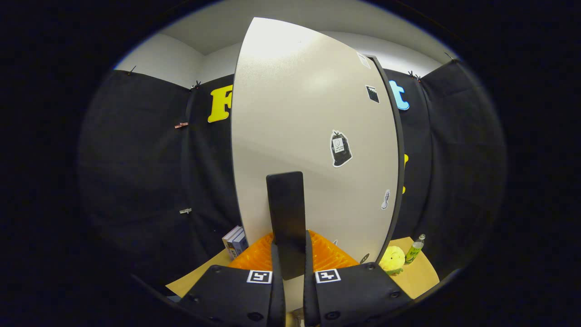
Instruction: Open the shoe cabinet door, grab the shoes and put them into the shoe cabinet, then close the shoe cabinet door.
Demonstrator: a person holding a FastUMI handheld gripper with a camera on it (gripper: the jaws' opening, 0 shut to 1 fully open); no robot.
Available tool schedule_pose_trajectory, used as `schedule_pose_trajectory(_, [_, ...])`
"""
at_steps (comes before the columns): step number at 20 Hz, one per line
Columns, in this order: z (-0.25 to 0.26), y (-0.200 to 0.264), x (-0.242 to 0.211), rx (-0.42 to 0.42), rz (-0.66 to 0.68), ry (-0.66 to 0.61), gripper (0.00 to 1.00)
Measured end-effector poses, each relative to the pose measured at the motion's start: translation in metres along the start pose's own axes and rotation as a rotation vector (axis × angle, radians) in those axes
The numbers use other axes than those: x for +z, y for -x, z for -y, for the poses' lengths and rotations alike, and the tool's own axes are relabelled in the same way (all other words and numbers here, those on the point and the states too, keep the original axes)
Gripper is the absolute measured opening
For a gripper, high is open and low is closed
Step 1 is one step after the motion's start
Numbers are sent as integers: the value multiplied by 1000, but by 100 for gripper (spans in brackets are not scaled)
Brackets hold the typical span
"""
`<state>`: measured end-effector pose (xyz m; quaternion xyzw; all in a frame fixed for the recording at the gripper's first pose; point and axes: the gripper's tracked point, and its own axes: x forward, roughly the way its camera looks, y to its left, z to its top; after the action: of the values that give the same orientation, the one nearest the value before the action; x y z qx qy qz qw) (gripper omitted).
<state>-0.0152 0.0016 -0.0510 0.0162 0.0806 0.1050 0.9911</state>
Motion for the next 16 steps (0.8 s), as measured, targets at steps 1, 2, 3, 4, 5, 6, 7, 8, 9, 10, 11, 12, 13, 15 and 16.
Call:
schedule_pose_trajectory(1, [6,7,0,3,3,-4,20])
schedule_pose_trajectory(2, [11,14,1,7,3,-5,20])
schedule_pose_trajectory(3, [15,18,1,11,5,-5,19])
schedule_pose_trajectory(4, [20,24,2,11,8,-3,19])
schedule_pose_trajectory(5, [25,29,2,10,12,-4,19])
schedule_pose_trajectory(6, [30,33,2,11,14,-9,19])
schedule_pose_trajectory(7, [35,37,2,12,15,-14,19])
schedule_pose_trajectory(8, [40,41,2,12,13,-17,19])
schedule_pose_trajectory(9, [45,45,2,11,11,-16,19])
schedule_pose_trajectory(10, [50,50,2,6,10,-15,19])
schedule_pose_trajectory(11, [56,54,3,-4,12,-13,19])
schedule_pose_trajectory(12, [62,58,4,-18,15,-11,19])
schedule_pose_trajectory(13, [69,63,4,-33,13,-9,19])
schedule_pose_trajectory(15, [84,73,3,-67,8,-9,19])
schedule_pose_trajectory(16, [89,76,4,-87,5,-12,18])
